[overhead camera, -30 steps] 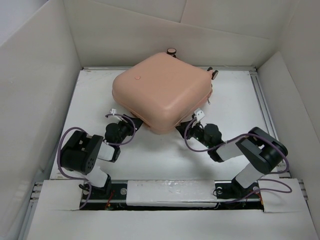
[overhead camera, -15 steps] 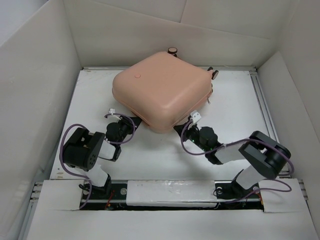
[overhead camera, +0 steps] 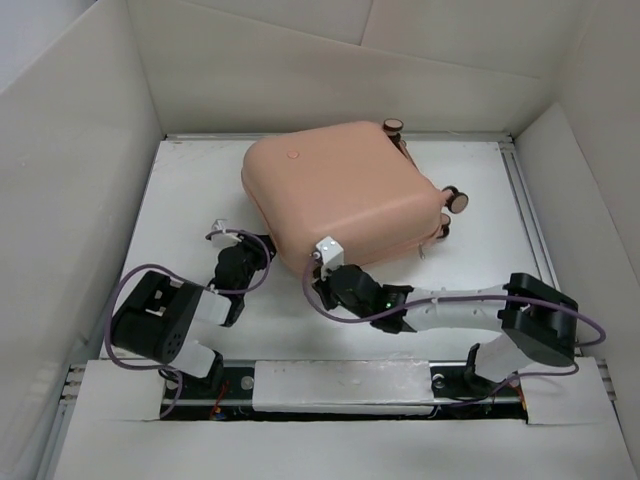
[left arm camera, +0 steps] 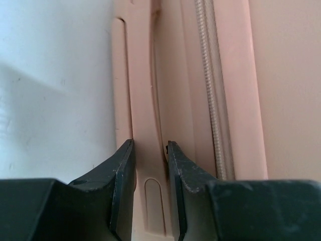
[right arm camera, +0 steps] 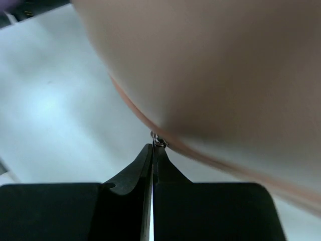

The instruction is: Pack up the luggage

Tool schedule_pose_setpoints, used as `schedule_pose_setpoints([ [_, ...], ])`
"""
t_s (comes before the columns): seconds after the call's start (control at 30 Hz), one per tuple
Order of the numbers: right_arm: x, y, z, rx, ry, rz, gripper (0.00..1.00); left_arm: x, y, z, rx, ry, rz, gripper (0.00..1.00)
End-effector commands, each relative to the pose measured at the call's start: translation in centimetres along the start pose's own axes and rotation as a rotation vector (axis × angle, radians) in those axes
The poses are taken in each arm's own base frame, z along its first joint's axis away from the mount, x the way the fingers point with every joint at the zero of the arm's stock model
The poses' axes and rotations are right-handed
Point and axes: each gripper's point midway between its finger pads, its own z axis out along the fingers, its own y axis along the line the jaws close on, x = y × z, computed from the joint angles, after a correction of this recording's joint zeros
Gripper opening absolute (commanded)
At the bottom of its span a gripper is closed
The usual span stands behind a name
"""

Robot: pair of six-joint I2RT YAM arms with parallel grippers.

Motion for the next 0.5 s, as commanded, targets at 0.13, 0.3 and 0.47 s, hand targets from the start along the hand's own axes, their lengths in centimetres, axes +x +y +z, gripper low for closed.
schedule_pose_setpoints([
  [0.13, -9.3, 12.5, -2.5, -0.484, -0.158, 0.166, 0.00, 4.2, -7.9, -3.9, 0.300, 0.160, 0.049, 0.00],
  [0.3, -7.3, 11.9, -4.2, -0.487, -0.154, 0.252, 0.00, 3.3, -7.1, -4.0, 0.242, 0.120, 0.002, 0.00],
  [0.47, -12.0, 16.0, -1.1, -0.533, -0.159, 0.228, 0.00, 3.4, -6.5, -4.6, 0.228, 0.108, -0.021, 0.00],
])
